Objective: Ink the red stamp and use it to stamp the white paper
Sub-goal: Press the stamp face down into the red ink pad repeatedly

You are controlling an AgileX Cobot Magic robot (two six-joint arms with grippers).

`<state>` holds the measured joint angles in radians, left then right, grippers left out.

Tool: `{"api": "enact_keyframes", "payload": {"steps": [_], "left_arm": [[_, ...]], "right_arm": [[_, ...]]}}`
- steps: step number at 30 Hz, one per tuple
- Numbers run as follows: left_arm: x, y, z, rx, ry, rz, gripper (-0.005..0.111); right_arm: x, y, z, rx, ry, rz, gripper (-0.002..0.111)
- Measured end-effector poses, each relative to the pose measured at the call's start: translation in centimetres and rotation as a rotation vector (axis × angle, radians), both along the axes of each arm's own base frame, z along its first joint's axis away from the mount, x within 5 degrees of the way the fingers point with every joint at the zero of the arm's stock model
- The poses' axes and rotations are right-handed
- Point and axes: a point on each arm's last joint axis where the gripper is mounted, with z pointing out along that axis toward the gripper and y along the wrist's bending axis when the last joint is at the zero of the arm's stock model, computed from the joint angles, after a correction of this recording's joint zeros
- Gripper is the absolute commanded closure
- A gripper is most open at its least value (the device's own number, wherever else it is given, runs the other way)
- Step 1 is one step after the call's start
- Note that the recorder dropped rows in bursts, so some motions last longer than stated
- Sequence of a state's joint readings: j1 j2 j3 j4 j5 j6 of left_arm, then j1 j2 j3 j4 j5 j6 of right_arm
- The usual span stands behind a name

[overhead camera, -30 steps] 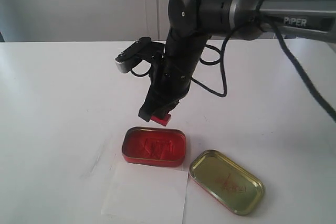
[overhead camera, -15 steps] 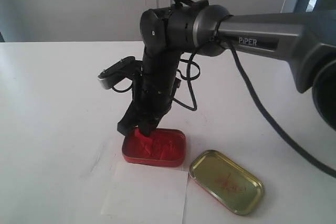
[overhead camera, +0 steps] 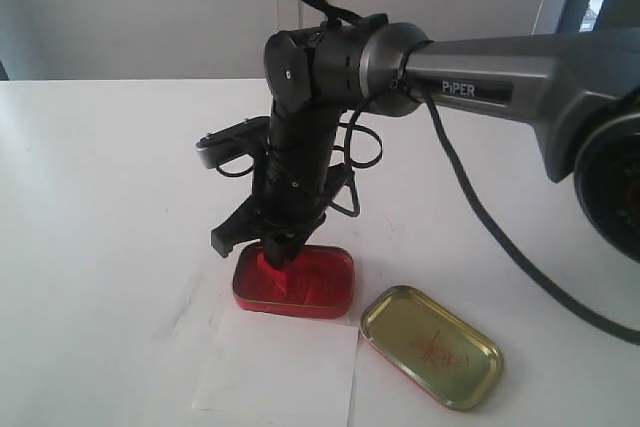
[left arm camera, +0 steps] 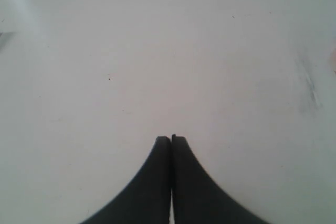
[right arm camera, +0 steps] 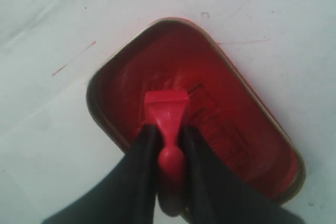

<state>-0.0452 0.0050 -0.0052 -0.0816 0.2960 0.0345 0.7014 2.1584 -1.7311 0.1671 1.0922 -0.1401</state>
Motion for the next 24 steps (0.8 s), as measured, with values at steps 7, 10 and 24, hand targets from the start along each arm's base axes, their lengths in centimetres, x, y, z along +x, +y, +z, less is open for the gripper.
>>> {"api": "enact_keyframes", "payload": {"steps": [7,10,24], "left_arm": [[0.0,0.0,0.0,0.000,0.000,0.000,0.107],[0.0,0.0,0.0,0.000,0.000,0.000,0.107],[0.0,0.0,0.0,0.000,0.000,0.000,0.107]], "right_arm": [[-0.3,0.9,-0.9,-0.019,-0.014,-0.051,0.108],[-0.2,1.0,-1.0,-0.015,-0.018,-0.058,0.108],[0.1,1.1,-1.9,-0.026,-0.036,-0.083,0.108]]}}
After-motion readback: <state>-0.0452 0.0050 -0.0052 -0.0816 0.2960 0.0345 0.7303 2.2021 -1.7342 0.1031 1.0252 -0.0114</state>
